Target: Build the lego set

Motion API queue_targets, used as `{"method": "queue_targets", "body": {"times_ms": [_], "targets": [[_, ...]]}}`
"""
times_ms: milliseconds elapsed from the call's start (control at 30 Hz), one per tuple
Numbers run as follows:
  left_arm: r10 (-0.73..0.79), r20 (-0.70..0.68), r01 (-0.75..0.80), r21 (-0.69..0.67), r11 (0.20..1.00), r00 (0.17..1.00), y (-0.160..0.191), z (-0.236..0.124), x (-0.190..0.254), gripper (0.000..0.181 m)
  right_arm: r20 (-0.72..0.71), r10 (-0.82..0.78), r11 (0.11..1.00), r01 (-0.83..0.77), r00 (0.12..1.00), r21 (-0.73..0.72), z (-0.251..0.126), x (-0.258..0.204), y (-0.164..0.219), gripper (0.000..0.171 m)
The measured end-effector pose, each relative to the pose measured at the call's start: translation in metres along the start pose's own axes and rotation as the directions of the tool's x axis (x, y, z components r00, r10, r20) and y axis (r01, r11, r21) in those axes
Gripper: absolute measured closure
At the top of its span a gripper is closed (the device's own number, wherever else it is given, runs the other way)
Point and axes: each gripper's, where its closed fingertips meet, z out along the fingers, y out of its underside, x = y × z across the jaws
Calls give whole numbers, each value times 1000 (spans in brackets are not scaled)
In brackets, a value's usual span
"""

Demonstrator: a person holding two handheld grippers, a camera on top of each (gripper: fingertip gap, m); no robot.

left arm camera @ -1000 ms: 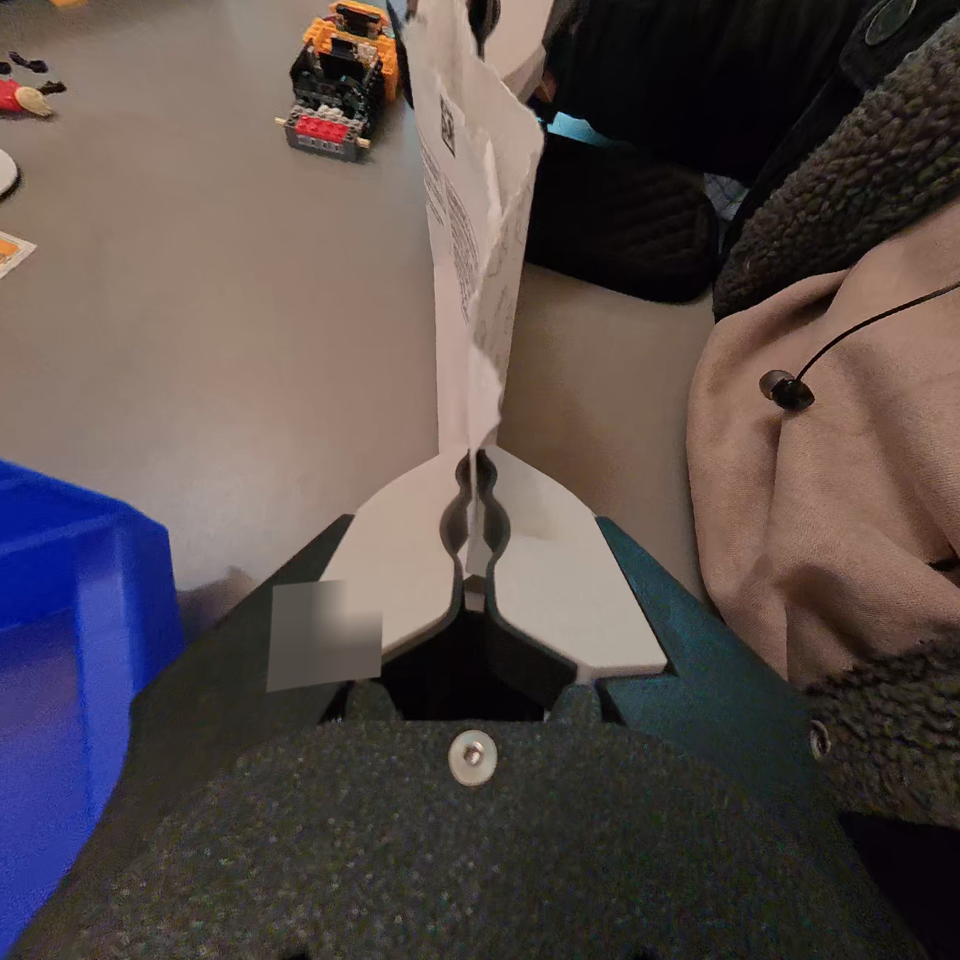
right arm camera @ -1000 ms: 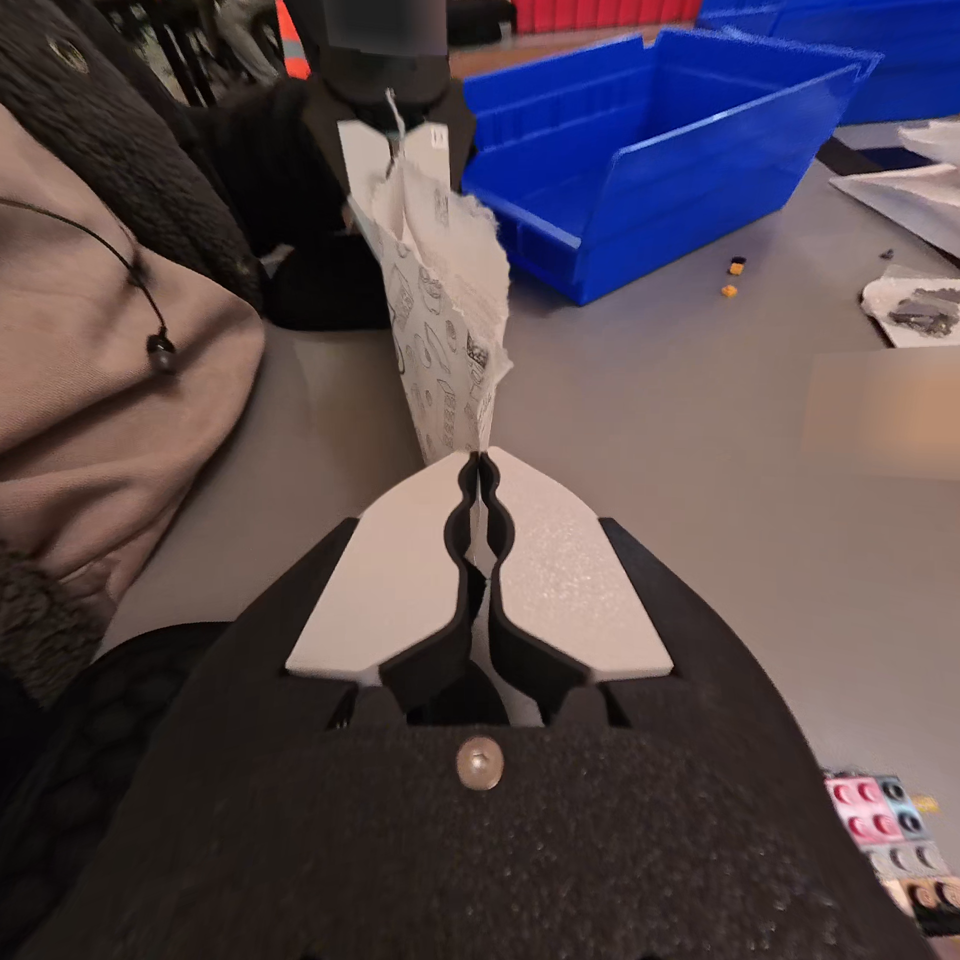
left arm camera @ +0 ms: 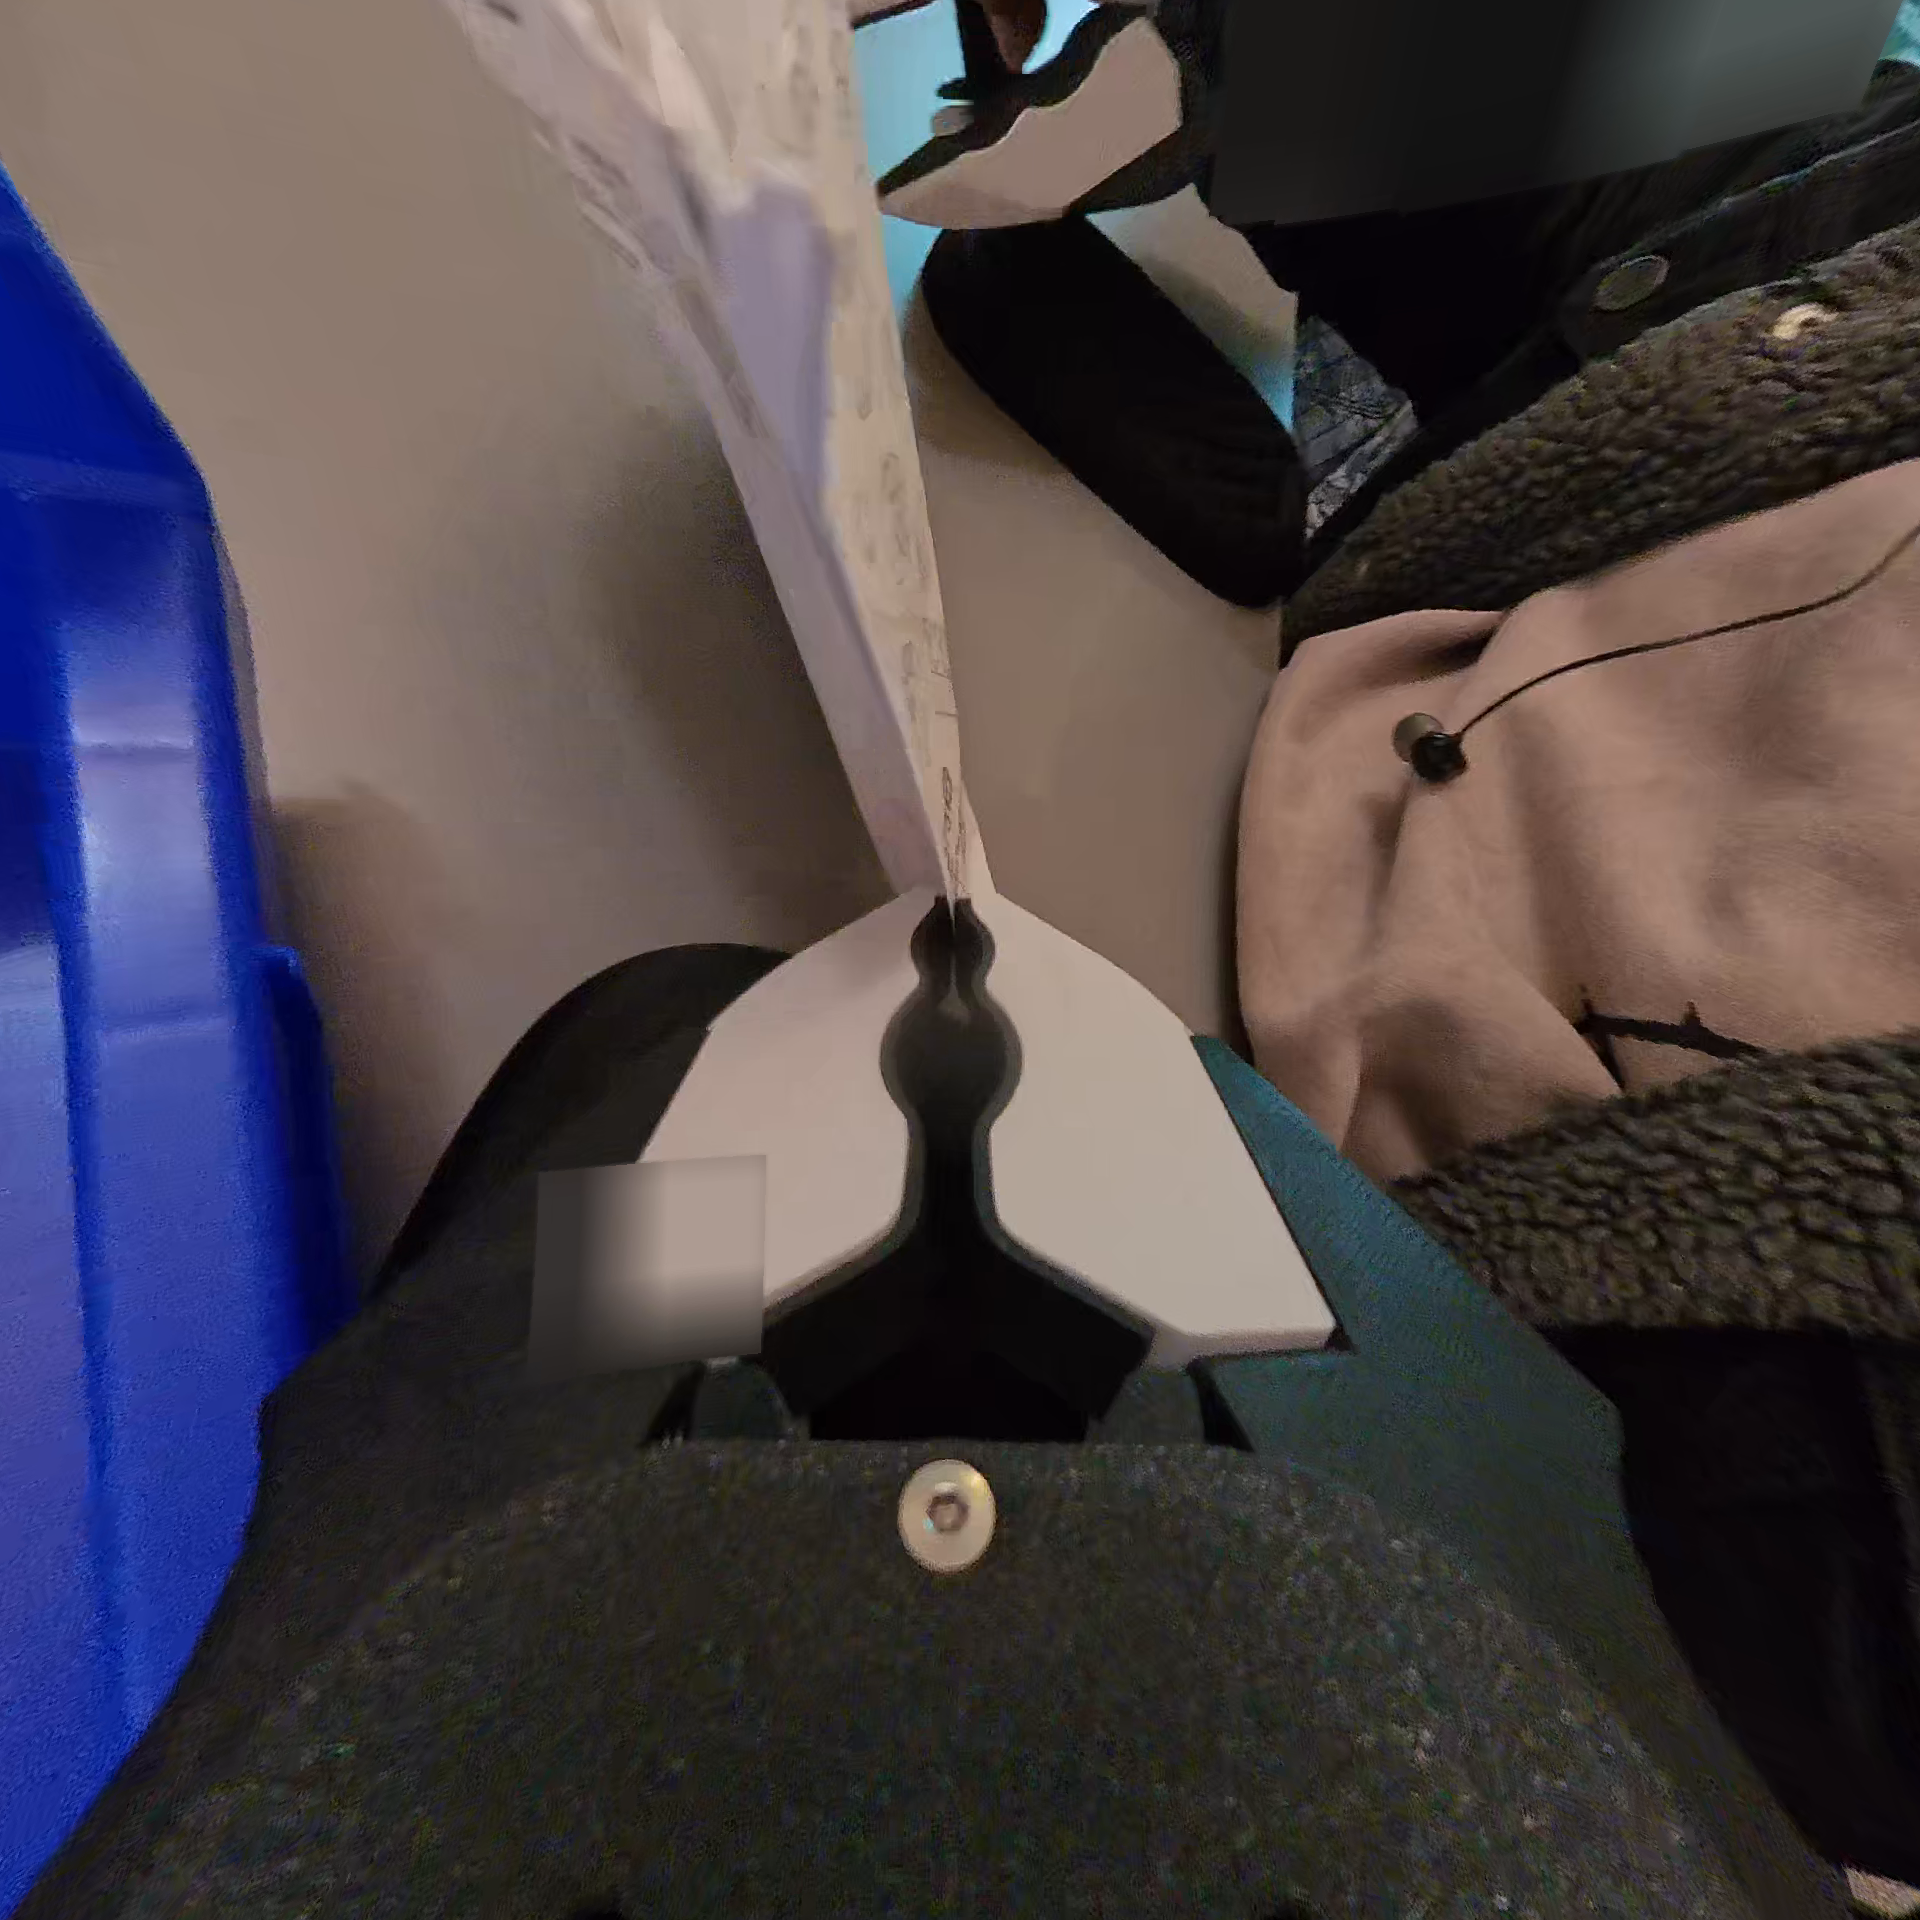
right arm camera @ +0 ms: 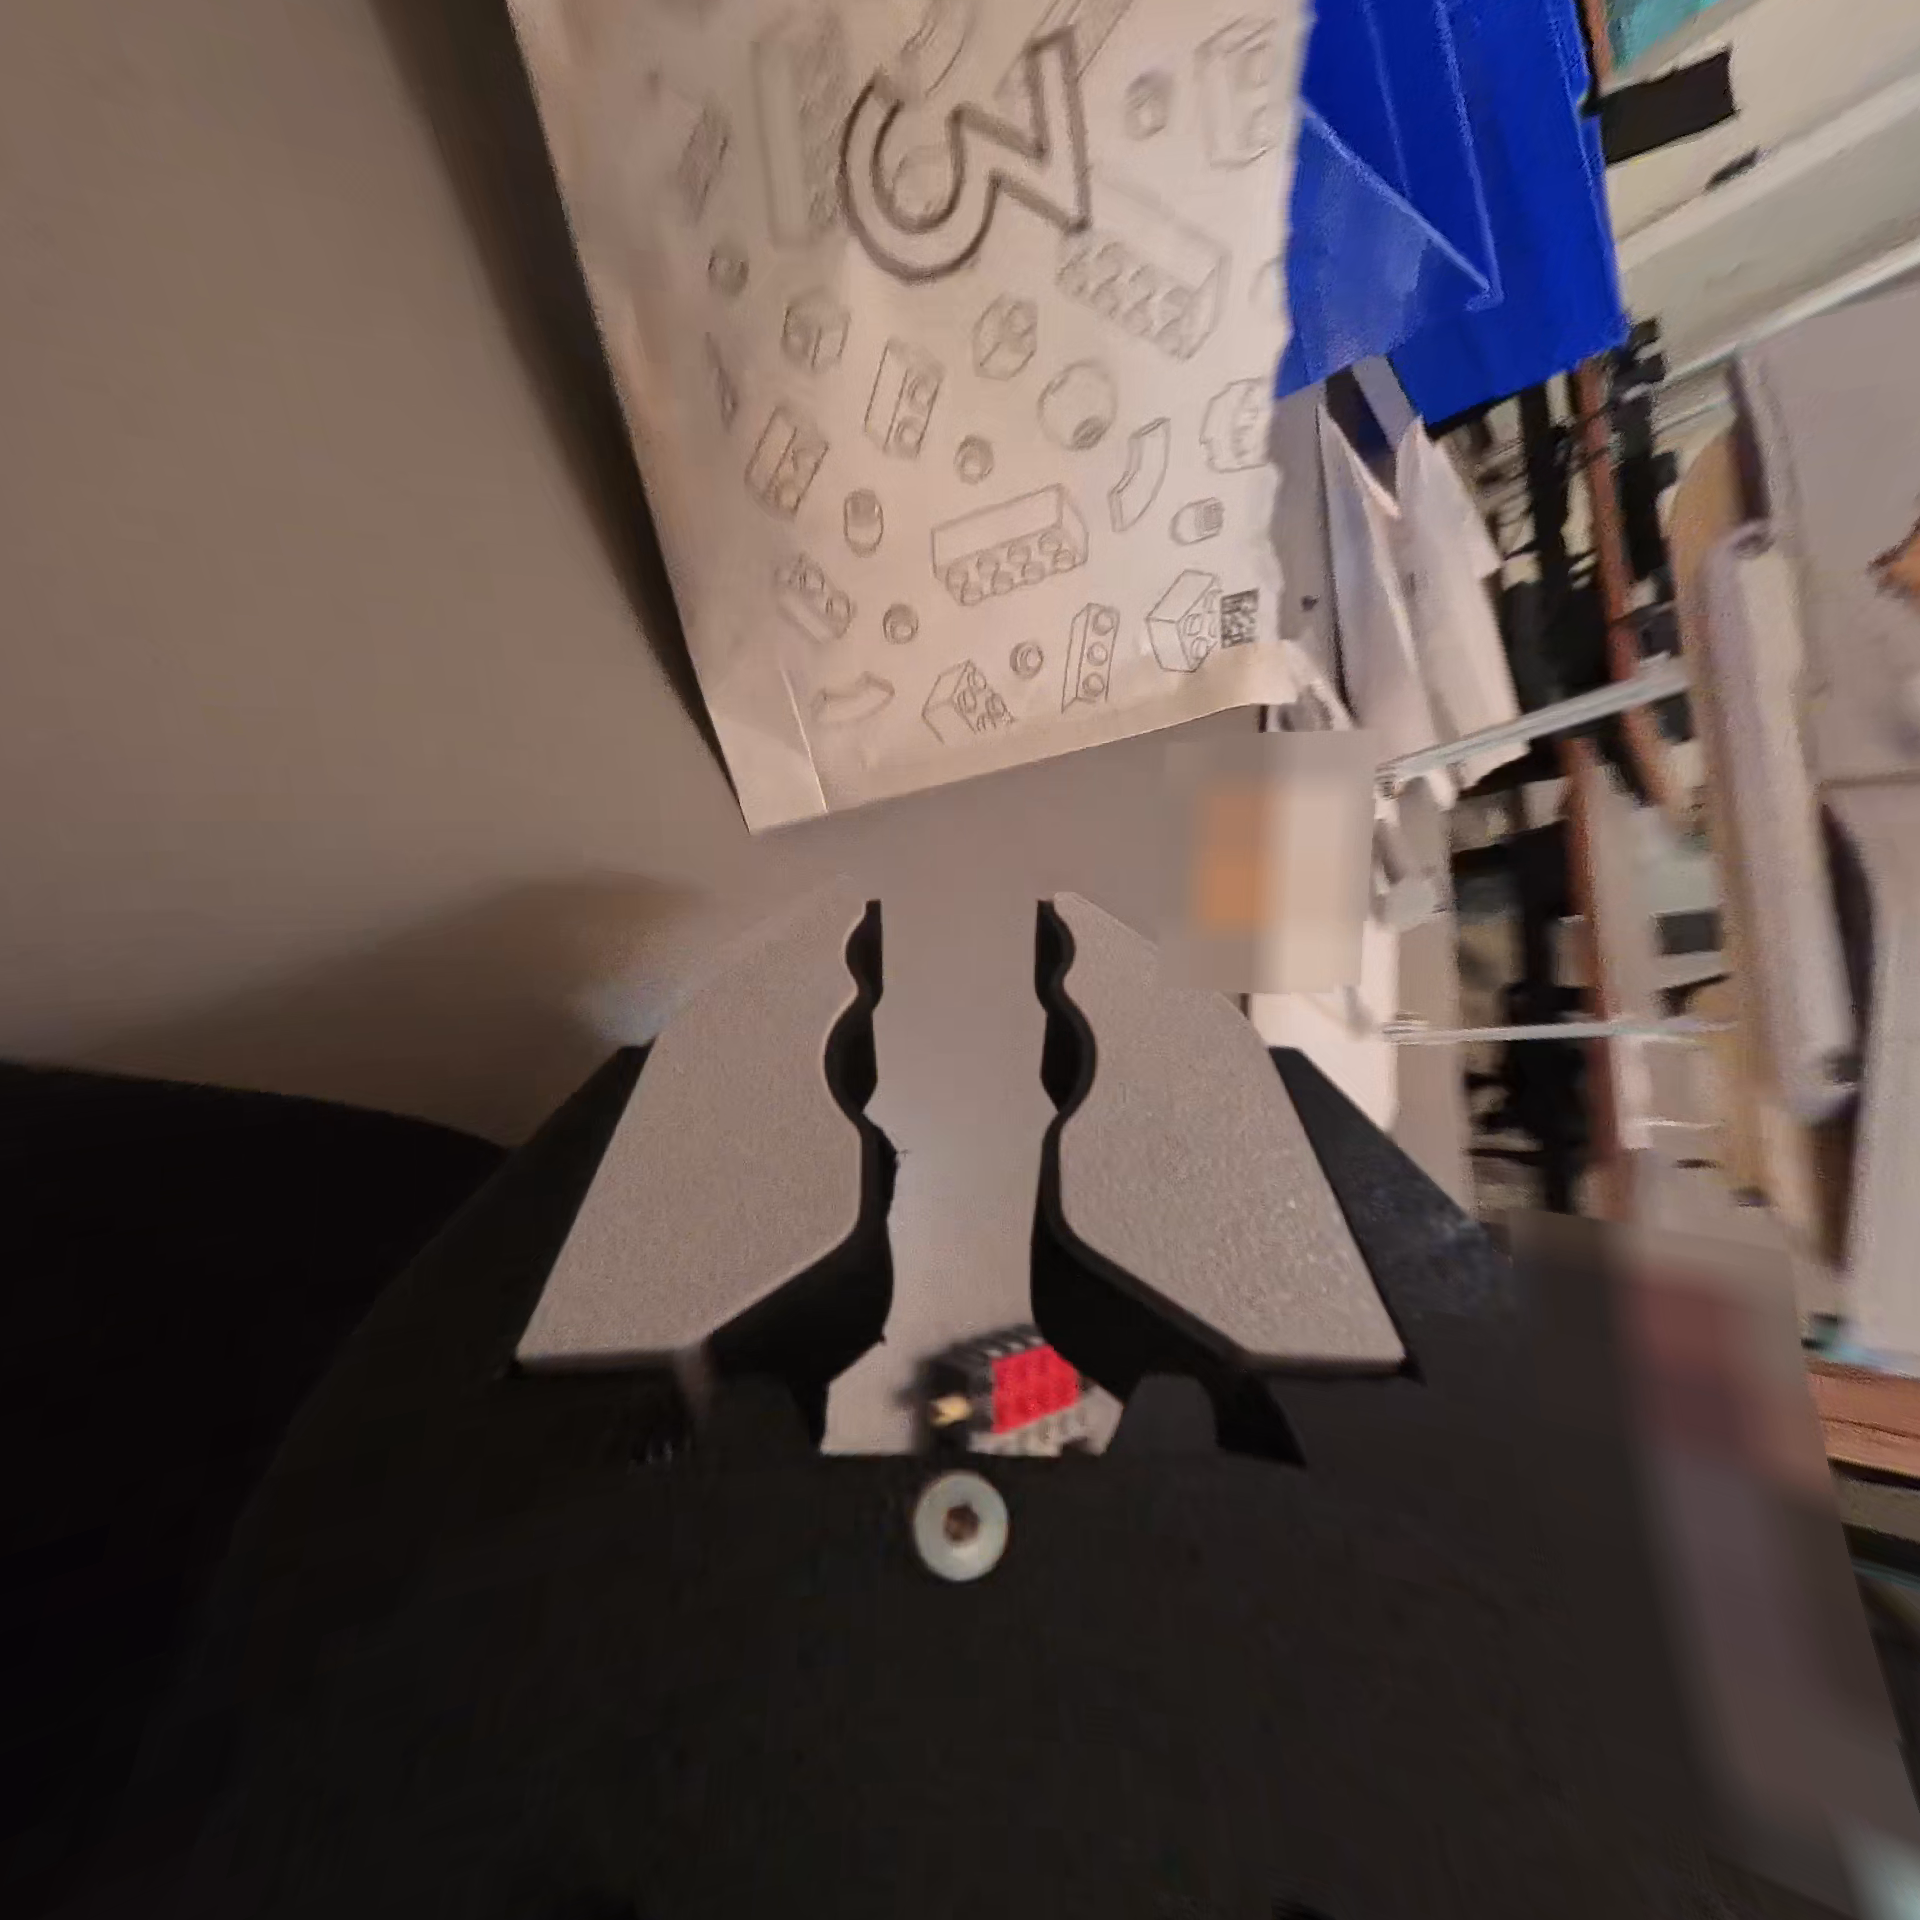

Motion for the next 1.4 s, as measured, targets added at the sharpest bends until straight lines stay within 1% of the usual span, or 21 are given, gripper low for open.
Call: {"method": "queue_targets", "body": {"times_ms": [67, 167, 300, 400, 533, 600, 633, 733, 867, 933, 1033, 1133, 1267, 1400], "targets": [[8, -33, -8, 2, 1000, 999, -1, -2, 5, 181, -30, -135, 990, 134, 990, -40, 4, -1, 3, 139], [7, -95, -6, 12, 1000, 995, -4, -5, 13, 181, -71, -276, 960, 272, 959, -60, 12, 2, 3, 134], [-6, -162, 7, 6, 1000, 987, -5, -8, 19, 181, -142, -473, 881, 468, 870, -70, 26, 12, -4, 127], [-19, -182, 20, 2, 1000, 983, -5, -10, 21, 181, -188, -565, 822, 568, 803, -43, 37, 14, -16, 125], [-30, -196, 30, -3, 1000, 980, -5, -11, 21, 181, -191, -662, 740, 673, 724, -11, 54, 7, -22, 122], [-36, -200, 35, -7, 999, 979, -4, -11, 20, 181, -216, -695, 702, 712, 686, 0, 62, 4, -27, 124], [-40, -205, 38, -9, 999, 978, -3, -11, 21, 181, -229, -710, 684, 730, 666, 4, 66, 2, -30, 130], [-54, -194, 54, -2, 999, 979, -3, -14, 18, 181, -269, -702, 679, 733, 659, 25, 71, -2, -39, 148], [-57, -168, 70, 73, 995, 984, -10, -29, 16, 181, -257, -608, 769, 638, 751, 45, 64, 5, -43, 171], [-28, -126, 42, 109, 993, 992, -14, -34, 14, 179, -267, -551, 810, 583, 791, 55, 57, 14, -46, 171], [82, -29, -77, 142, 987, 996, -19, -40, 16, 174, -324, -522, 825, 564, 789, 44, 48, 25, -52, 171], [218, 97, -230, 152, 961, 971, -28, -50, 21, 171, -401, -503, 829, 558, 765, 25, 44, 35, -61, 171], [334, 260, -382, 161, 910, 906, -45, -85, 32, 168, -509, -461, 835, 549, 727, 28, 42, 61, -92, 171], [360, 399, -453, 167, 876, 843, -55, -132, 39, 167, -588, -418, 825, 561, 693, 75, 51, 91, -135, 171]]}}
